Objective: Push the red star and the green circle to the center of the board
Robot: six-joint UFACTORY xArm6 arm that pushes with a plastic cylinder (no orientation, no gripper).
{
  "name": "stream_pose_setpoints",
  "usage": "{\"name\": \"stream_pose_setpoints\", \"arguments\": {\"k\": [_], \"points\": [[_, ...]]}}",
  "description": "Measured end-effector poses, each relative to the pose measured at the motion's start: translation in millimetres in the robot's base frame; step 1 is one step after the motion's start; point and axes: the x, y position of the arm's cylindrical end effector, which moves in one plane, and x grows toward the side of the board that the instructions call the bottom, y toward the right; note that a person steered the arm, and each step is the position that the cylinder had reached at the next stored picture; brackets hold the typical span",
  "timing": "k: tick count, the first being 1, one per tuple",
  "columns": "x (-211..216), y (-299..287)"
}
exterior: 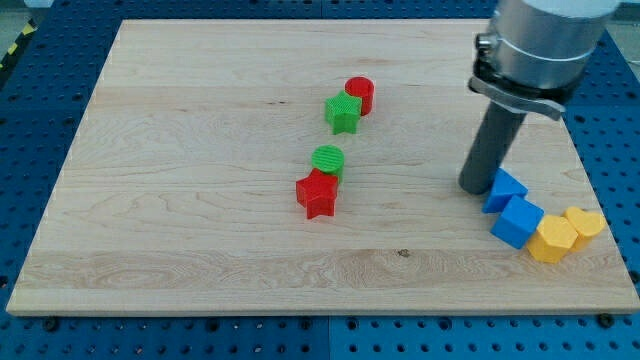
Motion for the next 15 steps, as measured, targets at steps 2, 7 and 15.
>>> {"name": "stream_pose_setpoints", "arguments": {"k": [2,7,15], "points": [[14.8,19.8],[-21.2,-59.0],[7.4,-169.0]]}}
